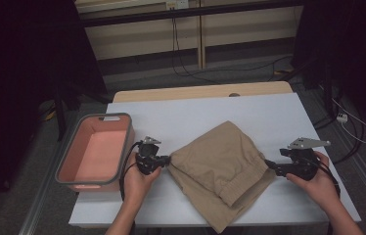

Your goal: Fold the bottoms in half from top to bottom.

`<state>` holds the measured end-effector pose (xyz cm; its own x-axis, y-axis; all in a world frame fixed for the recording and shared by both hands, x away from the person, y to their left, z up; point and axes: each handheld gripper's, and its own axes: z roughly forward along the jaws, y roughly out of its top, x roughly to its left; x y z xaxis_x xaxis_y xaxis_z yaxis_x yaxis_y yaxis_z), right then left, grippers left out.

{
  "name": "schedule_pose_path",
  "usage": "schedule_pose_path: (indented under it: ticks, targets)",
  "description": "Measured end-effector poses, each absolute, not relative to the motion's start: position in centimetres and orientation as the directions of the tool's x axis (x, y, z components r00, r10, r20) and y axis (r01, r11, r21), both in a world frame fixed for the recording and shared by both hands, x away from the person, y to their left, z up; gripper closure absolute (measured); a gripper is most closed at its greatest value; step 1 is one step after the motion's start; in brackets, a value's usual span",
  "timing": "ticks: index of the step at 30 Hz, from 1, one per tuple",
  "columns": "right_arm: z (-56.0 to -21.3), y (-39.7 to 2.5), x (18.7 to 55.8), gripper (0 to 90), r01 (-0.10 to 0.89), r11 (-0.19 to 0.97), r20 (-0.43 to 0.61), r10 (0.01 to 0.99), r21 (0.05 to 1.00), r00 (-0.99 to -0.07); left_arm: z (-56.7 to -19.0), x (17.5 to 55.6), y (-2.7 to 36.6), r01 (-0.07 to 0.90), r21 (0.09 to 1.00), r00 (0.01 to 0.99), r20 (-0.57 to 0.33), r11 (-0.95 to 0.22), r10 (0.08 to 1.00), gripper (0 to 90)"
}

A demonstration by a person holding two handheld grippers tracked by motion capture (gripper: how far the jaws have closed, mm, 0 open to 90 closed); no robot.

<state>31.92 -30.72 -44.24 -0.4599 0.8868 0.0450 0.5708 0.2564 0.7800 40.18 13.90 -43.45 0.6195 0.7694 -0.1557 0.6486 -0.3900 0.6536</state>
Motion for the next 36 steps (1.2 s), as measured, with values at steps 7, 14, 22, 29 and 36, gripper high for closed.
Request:
schedule_pose_path:
  ticks: [7,14,22,29,36]
  targets:
    - [-44.3,-30.7,31.9,24.3,0.572,0.253,0.051,0.886,0.78,-0.461,-43.2,41.8,13.6,0.655,0.648,0.6,-0.134,-0.388,0.788,86.8]
    - [-44.3,-30.7,31.9,23.8,0.571,0.253,0.053,0.884,0.781,-0.465,-42.5,42.9,13.3,0.653,0.652,0.589,-0.118,-0.385,0.8,86.9]
    - [-44.3,-30.6,31.8,23.6,0.565,0.261,0.047,0.88,0.783,-0.472,-42.0,43.9,13.1,0.66,0.648,0.58,-0.119,-0.379,0.806,86.9]
    - [-44.4,-30.6,31.8,23.4,0.564,0.262,0.048,0.879,0.783,-0.475,-41.5,44.4,12.9,0.663,0.643,0.577,-0.112,-0.384,0.809,87.0]
    - [-44.3,-30.6,31.8,23.4,0.562,0.257,0.05,0.88,0.786,-0.471,-41.3,45.0,12.8,0.664,0.645,0.572,-0.112,-0.378,0.813,87.0]
